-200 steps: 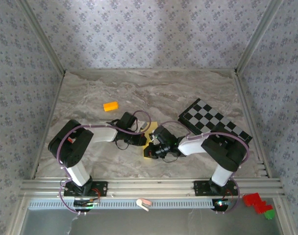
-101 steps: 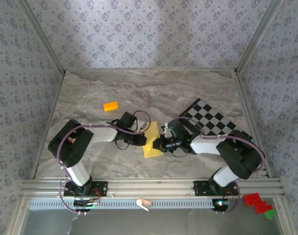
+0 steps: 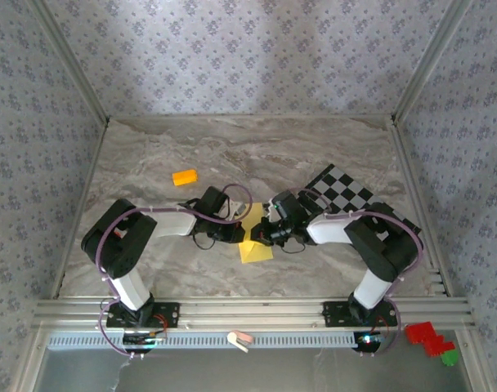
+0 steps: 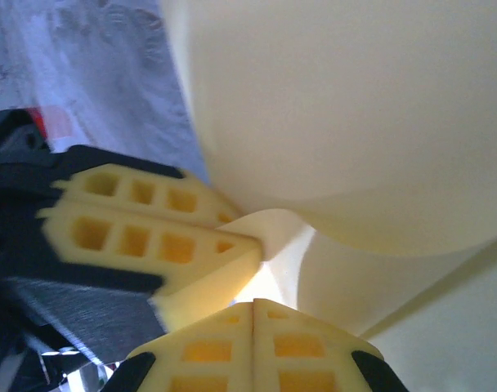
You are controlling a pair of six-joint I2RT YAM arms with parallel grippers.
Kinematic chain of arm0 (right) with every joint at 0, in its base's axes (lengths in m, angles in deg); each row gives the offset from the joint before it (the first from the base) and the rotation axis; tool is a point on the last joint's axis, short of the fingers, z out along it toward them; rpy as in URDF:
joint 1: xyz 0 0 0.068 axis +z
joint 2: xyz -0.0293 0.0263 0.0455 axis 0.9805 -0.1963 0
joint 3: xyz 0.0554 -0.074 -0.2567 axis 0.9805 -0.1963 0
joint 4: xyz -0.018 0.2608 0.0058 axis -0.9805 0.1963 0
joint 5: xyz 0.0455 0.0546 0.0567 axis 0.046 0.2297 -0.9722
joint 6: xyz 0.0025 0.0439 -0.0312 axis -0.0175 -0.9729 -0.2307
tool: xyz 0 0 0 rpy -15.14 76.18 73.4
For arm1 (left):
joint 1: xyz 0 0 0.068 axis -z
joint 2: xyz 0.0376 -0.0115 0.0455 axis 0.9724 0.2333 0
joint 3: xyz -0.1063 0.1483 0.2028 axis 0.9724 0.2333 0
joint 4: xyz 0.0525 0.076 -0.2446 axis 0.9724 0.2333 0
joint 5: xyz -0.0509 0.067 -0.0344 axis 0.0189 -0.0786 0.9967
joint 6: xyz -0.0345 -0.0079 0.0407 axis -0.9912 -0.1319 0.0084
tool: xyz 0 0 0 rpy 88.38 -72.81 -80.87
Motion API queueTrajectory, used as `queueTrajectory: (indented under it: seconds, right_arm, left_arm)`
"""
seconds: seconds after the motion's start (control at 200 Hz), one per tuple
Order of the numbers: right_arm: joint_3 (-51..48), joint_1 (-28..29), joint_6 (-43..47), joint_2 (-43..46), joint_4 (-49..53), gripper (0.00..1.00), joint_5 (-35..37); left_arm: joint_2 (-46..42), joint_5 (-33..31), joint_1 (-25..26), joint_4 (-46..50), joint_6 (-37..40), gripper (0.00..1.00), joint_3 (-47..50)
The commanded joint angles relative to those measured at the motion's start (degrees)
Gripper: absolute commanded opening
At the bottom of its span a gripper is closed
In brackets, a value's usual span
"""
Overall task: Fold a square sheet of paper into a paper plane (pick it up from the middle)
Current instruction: Fold the triangle a second time at the center of the table.
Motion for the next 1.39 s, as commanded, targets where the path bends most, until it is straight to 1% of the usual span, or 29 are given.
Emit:
queueTrajectory:
  seconds: [0.0, 0.25, 0.495, 0.59, 0.825, 1.039, 1.259, 1.389]
  right_arm:
    - [0.4, -1.2, 1.9, -1.6, 2.9, 0.03, 0.3]
    - [-0.9, -3.4, 3.5, -2.4, 5.8, 0.03, 0.3]
    - [0.3, -4.5, 4.1, 4.1, 7.4, 0.03, -0.8]
    - [1.3, -4.4, 4.1, 4.6, 7.6, 0.03, -1.1]
    - [5.0, -4.8, 5.7, -0.3, 7.7, 0.03, -1.7]
    - [6.5, -6.9, 7.5, -4.9, 8.1, 0.03, -2.3]
    - [3.8, -9.3, 8.0, -5.8, 7.1, 0.03, -2.8]
    - [4.0, -10.3, 8.9, -4.2, 8.5, 0.03, -3.2]
  left_arm:
    - [3.3, -4.6, -0.1, 4.9, 1.9, 0.0, 1.2]
    - [3.9, -4.8, -0.1, 5.1, 2.1, 0.0, 1.1]
    - [4.2, -4.8, -0.1, 5.1, 2.1, 0.0, 1.1]
    - [4.1, -4.7, -0.1, 5.1, 2.0, 0.0, 1.1]
    - [4.1, -4.7, -0.1, 5.2, 2.0, 0.0, 1.1]
    - [4.0, -4.6, -0.1, 5.2, 2.1, 0.0, 1.1]
    - [4.2, -4.8, -0.1, 5.3, 2.2, 0.0, 1.1]
    - [4.2, -4.8, -0.1, 5.3, 2.2, 0.0, 1.1]
